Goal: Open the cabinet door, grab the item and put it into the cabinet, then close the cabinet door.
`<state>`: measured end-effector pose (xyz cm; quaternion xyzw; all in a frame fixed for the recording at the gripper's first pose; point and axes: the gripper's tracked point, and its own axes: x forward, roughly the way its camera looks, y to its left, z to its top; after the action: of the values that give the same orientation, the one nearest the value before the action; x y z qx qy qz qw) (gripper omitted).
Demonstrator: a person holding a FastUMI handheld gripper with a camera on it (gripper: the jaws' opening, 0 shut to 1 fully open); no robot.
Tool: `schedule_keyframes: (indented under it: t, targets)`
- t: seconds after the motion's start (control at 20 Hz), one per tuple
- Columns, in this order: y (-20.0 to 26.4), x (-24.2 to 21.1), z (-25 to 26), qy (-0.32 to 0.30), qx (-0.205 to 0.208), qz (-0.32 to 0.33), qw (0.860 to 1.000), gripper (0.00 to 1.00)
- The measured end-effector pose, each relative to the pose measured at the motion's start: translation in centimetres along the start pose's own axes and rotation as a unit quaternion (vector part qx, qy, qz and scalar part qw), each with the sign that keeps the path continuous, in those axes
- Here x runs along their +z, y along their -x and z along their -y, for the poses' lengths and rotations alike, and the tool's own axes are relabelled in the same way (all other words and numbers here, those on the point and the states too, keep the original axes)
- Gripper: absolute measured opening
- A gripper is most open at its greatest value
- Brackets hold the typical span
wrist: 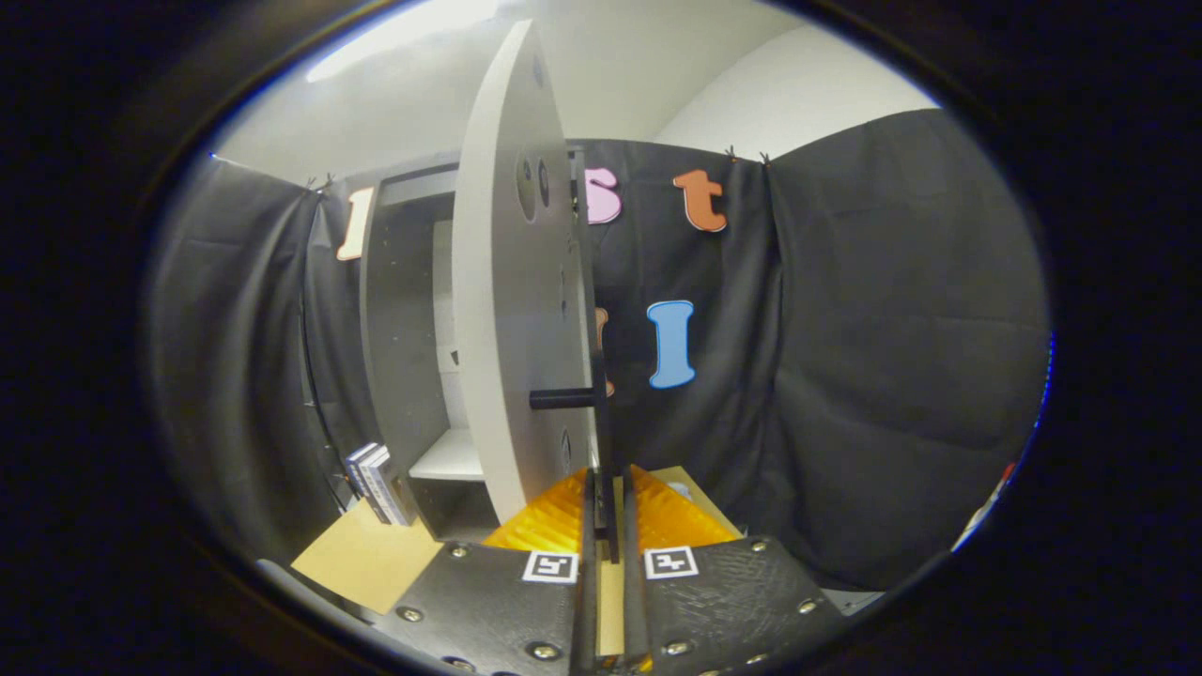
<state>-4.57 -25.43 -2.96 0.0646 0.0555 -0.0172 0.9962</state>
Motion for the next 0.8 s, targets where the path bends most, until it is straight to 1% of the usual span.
schedule_keyframes:
  t: [0.15,0.25,0.65,0.8]
  targets:
    - [-0.5,-0.3,2.0,-0.018,0.005,-0.005,1.000,0.10]
    - [-0.6,-0.2,2.8,-0.017,0.007,-0.001,1.000,0.10]
    - [-0.7,-0.2,4.0,-0.016,0.010,-0.006,1.000,0.10]
    - [0.0,0.0,4.6,-0.005,-0.006,-0.008,1.000,0.10]
